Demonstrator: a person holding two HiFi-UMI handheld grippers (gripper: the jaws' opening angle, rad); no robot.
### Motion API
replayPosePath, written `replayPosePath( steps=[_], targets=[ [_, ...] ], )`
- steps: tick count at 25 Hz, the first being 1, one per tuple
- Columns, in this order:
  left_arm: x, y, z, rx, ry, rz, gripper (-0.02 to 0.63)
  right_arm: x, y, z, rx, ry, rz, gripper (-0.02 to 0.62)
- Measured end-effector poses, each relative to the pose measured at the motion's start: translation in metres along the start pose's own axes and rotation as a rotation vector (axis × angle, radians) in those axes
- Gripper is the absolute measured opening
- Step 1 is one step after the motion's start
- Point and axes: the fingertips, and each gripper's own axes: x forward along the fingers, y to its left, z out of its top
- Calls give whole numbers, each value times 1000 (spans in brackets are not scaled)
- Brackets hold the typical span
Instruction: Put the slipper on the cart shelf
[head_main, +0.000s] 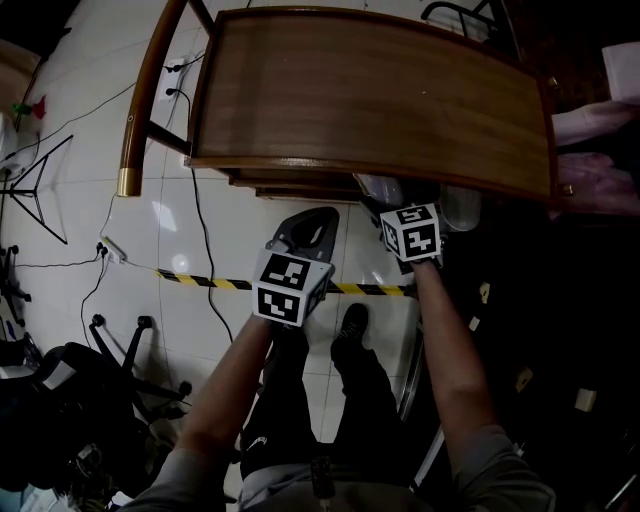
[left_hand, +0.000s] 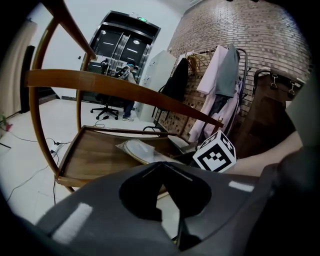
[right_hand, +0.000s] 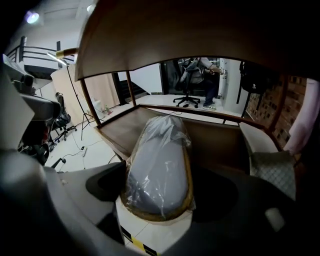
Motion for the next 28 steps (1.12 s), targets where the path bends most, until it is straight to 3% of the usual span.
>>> replayPosePath(
  steps=[17, 25, 28],
  targets=[
    [-101, -83, 45, 21, 51, -18, 8, -203, 77, -23, 74, 39, 25, 391],
    [-165, -135, 74, 40, 29, -20, 8, -312, 92, -4, 128, -77, 18, 391],
    [-180, -154, 91, 85, 8, -54, 8, -344, 96, 9, 131, -114, -15, 391]
  ],
)
